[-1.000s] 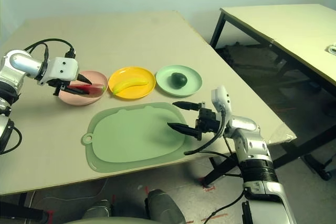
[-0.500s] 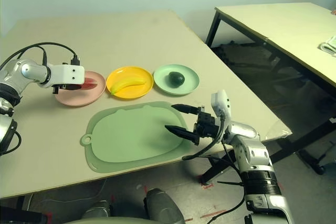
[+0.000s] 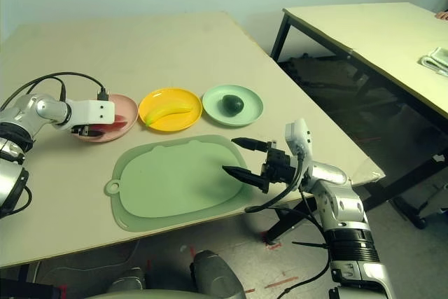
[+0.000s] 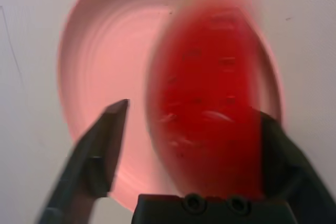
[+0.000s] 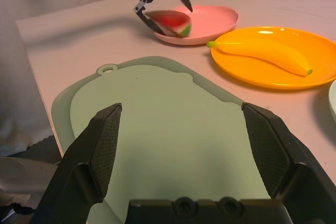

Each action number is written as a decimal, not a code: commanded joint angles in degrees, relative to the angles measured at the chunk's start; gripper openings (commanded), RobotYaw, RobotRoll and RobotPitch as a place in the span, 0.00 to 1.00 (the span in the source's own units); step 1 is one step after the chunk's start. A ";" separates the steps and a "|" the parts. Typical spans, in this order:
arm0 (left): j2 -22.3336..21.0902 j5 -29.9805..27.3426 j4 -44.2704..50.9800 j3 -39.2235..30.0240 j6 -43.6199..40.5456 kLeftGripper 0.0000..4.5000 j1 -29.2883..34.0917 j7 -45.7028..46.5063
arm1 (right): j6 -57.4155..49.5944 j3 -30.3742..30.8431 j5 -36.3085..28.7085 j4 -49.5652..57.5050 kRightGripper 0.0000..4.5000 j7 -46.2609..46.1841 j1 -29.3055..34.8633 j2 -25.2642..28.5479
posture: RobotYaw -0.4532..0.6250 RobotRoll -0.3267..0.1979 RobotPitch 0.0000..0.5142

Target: Place the fruits into color-matched plates.

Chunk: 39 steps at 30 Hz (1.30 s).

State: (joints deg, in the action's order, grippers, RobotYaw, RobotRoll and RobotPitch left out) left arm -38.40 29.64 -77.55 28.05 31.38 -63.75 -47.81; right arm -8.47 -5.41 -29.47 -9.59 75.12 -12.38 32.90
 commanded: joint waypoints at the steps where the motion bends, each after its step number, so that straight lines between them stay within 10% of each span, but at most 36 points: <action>1: -1.20 0.31 -0.42 -1.30 0.02 0.99 -0.33 -0.64 | -0.25 0.03 -0.05 -0.27 1.00 -0.11 -0.51 0.15 | 0.18 0.62 0.07; 26: -8.82 -7.14 2.22 -11.93 4.51 0.99 -0.74 -8.70 | 2.22 0.56 1.23 -8.13 1.00 1.27 -6.02 -1.48 | 0.24 0.62 0.03; 39: -7.91 -30.53 8.62 -33.40 -8.92 0.99 11.83 -13.50 | 6.47 -6.57 -0.23 -9.50 1.00 -4.05 0.38 -1.36 | 0.24 0.62 0.04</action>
State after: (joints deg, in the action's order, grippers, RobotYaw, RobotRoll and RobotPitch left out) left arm -46.87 1.87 -70.45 -3.48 25.00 -53.31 -60.92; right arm -3.15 -10.50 -29.24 -18.35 72.02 -12.51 31.60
